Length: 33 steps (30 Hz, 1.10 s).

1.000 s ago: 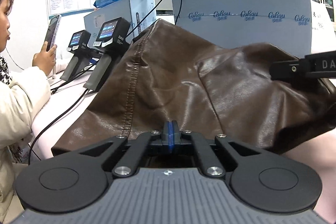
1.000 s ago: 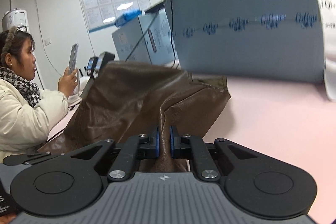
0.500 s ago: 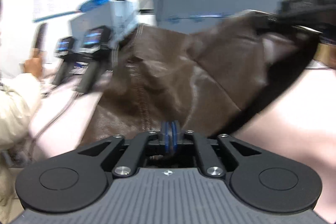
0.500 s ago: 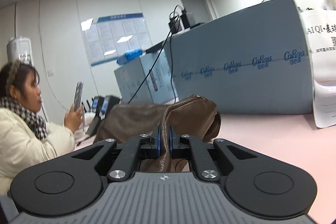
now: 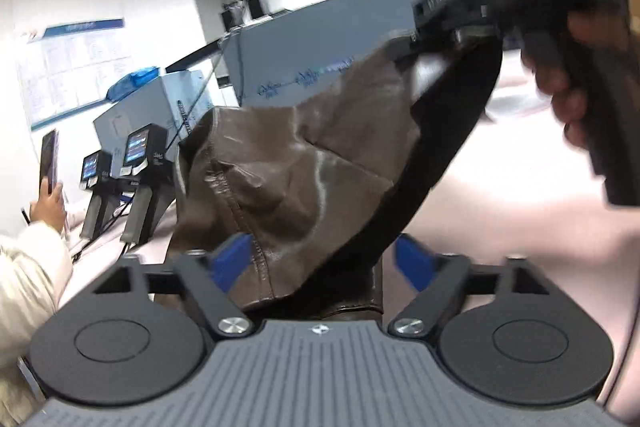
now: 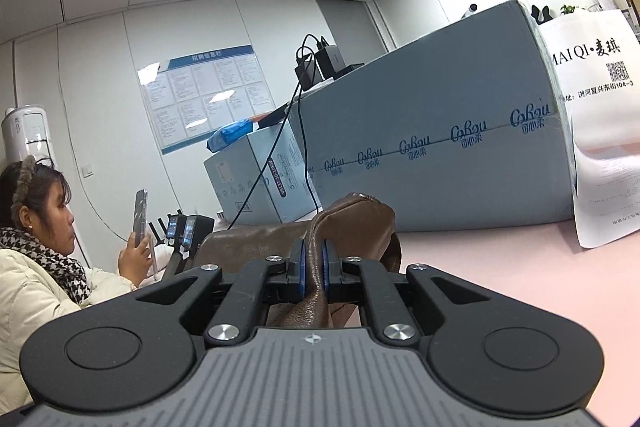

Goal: Fold clothes

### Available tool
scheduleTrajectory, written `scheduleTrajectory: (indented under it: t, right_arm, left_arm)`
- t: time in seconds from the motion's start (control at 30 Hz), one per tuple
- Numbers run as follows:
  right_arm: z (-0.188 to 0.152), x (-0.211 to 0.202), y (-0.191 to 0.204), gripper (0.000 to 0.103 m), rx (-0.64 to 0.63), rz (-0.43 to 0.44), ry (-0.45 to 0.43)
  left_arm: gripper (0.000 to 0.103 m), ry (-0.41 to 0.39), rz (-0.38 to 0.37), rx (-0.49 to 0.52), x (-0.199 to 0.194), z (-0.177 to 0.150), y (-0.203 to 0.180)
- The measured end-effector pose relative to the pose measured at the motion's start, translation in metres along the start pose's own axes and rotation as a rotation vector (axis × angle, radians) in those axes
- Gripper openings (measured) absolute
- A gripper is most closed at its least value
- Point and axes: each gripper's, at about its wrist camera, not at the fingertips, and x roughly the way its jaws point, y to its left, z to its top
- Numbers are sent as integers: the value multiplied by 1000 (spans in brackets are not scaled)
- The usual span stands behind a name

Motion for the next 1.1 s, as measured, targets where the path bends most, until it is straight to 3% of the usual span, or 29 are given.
scheduleTrajectory:
  t: [0.07,0.13,0.23,0.33,0.47,0.57,0.87,1.1]
  right_arm:
    - [-2,7,7,7,13,-3,8]
    - [-4,-1,7,6,33,-7,18]
    - [0,-8,5,5,41,-17,21]
    - [-10,-26,11,4,21,-59,-5]
    - [-6,-71,-11,4,74,-139,-62]
    - [5,-97,-11,4,26,-238,-118]
    - [53,-202,-21,4,-55,-495,-257]
    - [81,-291,-14,4,-132,-687,-360]
  left_arm:
    - [21,20,-11,-12,10,0,-1]
    - [5,5,66,-40,14,3,-4]
    - [4,-37,100,-54,19,14,-7]
    - [4,-70,70,-61,19,29,-13]
    - [4,-181,33,-4,14,43,-35]
    - [4,-263,-11,37,9,57,-61]
    - [4,-341,-323,-22,-6,119,-126]
    - [4,-284,-542,-33,-28,161,-155]
